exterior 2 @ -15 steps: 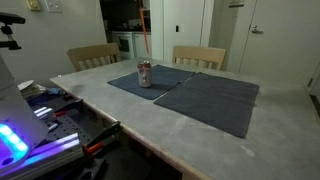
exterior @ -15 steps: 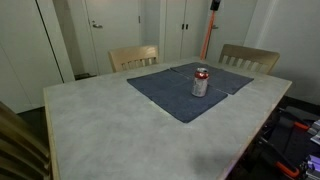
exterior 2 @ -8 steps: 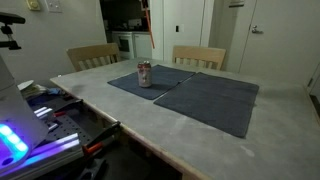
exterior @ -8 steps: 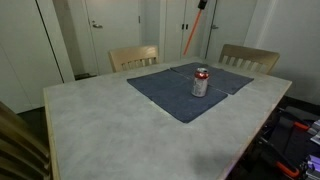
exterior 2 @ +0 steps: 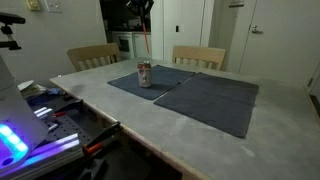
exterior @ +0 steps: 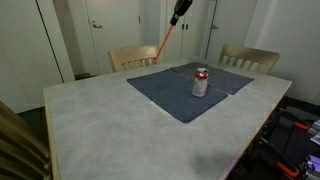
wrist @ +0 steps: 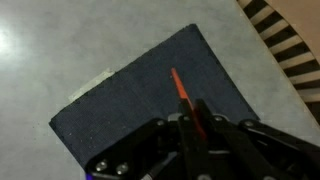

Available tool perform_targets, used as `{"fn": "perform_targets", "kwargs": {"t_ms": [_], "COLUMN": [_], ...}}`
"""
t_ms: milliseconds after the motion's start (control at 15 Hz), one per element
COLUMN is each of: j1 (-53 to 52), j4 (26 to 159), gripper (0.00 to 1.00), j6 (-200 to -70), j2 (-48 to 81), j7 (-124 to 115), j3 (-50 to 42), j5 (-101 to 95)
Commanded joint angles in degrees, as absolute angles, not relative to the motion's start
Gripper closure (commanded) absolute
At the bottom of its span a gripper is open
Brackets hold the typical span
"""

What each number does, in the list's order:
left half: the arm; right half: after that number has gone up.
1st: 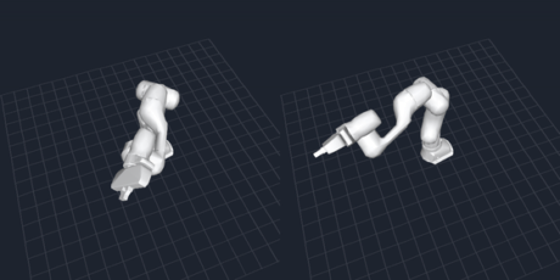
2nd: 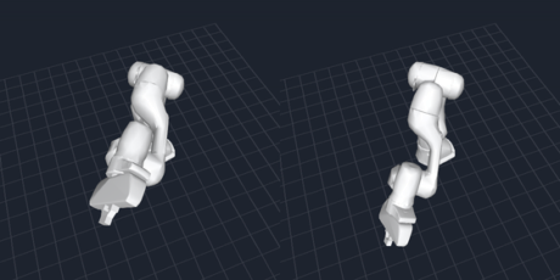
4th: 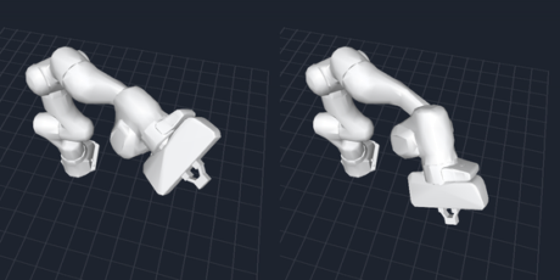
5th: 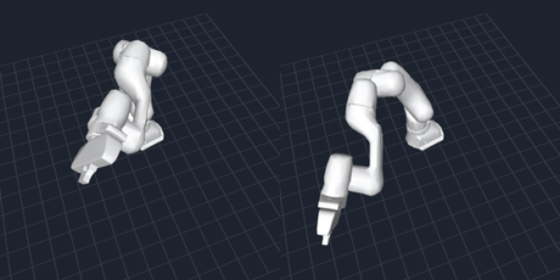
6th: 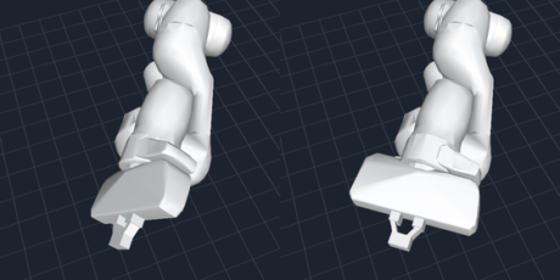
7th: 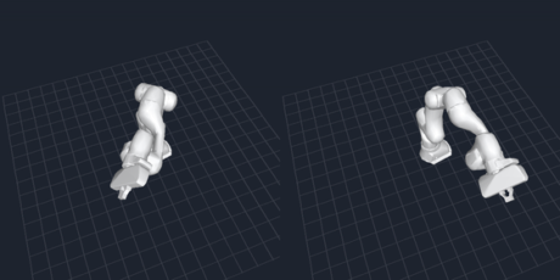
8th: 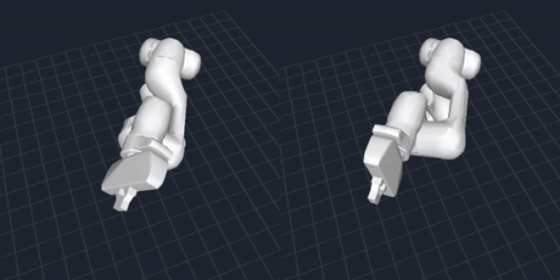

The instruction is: Put the straw in the can and then put it back on the table again

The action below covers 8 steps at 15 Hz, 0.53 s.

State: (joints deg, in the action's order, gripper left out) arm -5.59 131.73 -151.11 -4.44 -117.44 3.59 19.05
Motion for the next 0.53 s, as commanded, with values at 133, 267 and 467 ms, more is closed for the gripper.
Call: {"fn": "perform_targets", "kwargs": {"t_ms": [133, 267, 467], "j1": [-6.3, -5.9, -5.9], "j4": [124.2, 124.0, 126.1], "gripper": [0.98, 0.98, 0.98], "j6": [-153.3, -153.7, -156.4], "j2": [5.8, 7.1, 7.2], "j7": [-105.4, -107.0, -110.1], "j3": [4.9, 4.4, 3.6], "j5": [29.5, 27.9, 26.9]}}
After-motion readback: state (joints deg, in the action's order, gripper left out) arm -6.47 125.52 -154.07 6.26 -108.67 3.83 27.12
